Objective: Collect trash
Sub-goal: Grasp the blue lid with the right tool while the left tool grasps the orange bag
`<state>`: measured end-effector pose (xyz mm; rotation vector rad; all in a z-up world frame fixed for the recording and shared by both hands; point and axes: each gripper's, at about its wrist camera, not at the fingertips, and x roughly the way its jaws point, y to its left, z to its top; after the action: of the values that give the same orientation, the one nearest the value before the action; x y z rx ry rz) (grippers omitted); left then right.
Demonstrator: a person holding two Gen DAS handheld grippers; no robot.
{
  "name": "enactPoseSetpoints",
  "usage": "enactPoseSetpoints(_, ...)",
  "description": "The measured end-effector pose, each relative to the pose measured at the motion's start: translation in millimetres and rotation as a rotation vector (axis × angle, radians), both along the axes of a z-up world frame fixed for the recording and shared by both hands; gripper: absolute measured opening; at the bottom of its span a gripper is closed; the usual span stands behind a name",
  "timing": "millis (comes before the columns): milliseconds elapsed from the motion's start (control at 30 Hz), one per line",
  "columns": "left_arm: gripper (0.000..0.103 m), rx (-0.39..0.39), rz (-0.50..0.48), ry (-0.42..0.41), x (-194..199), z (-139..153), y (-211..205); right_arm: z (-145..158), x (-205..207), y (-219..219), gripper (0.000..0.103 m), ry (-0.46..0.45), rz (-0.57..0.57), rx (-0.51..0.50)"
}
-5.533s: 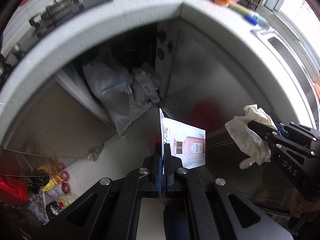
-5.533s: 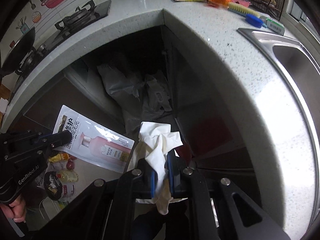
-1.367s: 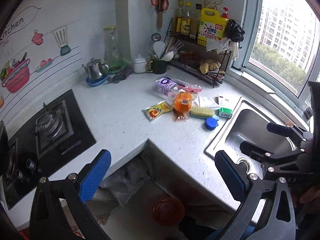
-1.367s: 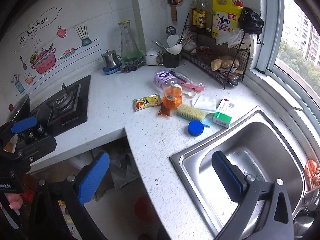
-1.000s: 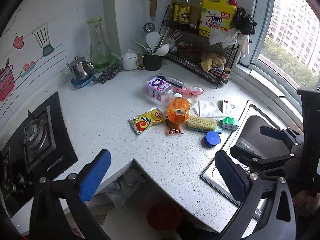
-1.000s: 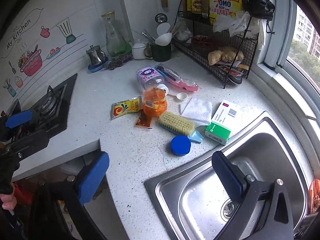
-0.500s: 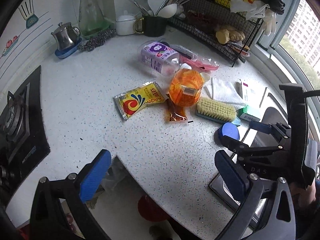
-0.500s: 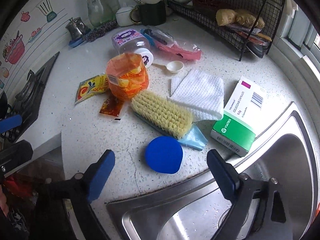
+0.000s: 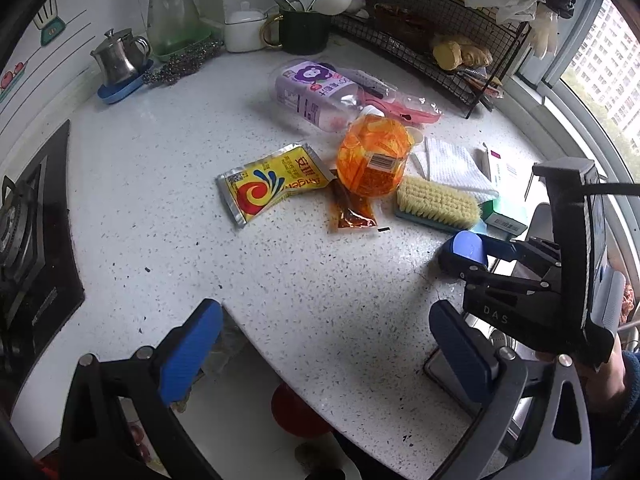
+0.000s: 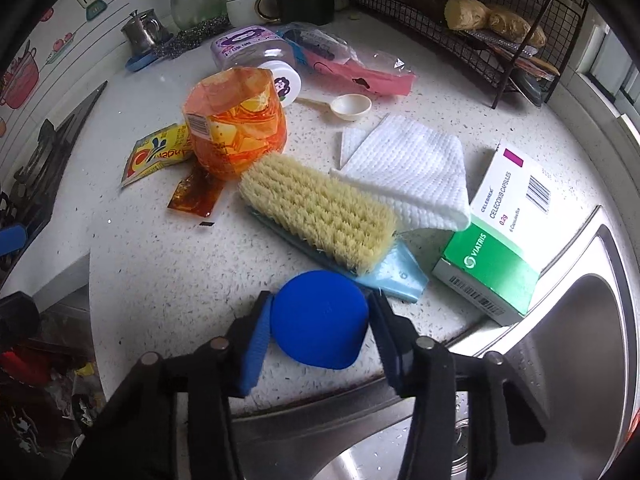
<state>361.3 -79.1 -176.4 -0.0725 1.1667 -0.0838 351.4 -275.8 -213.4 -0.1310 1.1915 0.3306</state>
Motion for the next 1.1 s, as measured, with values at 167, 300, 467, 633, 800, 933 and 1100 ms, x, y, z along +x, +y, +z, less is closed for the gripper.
enactPoseSetpoints(167,0.103,-0.009,-0.023,-0.012,3.0,7.1,-3.7,4.4,-5.8,-4.8,0.043,0.000,0.007,0.007)
enactPoseSetpoints(300,0.103,-0.020,-0.043,-0.024,12.5,13.9,-7.2,21.1,-7.7,-4.3,0.043,-0.015,0.000,0.020)
enactPoseSetpoints(467,0.103,-0.015,-0.069,-0.038,35.7,19.4,-14.0,47.3,-1.0,-12.3,0.043,-0.071,-0.012,0.041)
enactPoseSetpoints(633,0.103,0.009,-0.103,-0.050,65.1,19.4,-26.2,55.7,17.0,-18.7,0.043,-0.114,-0.013,0.029)
enactPoseSetpoints(800,0.103,0.036,-0.126,-0.035,90.9,7.9,-37.0,48.5,37.8,-23.2,0.043,-0.114,-0.038,0.023)
enactPoseSetpoints(933,0.102,0.045,-0.133,-0.021,108.8,-4.0,-41.9,39.4,54.8,-29.2,0.043,-0.110,-0.060,0.010)
enactPoseSetpoints(1100,0.100,0.068,-0.147,-0.007,129.0,-22.8,-48.6,30.4,73.6,-38.7,0.043,-0.106,-0.075,0.024)
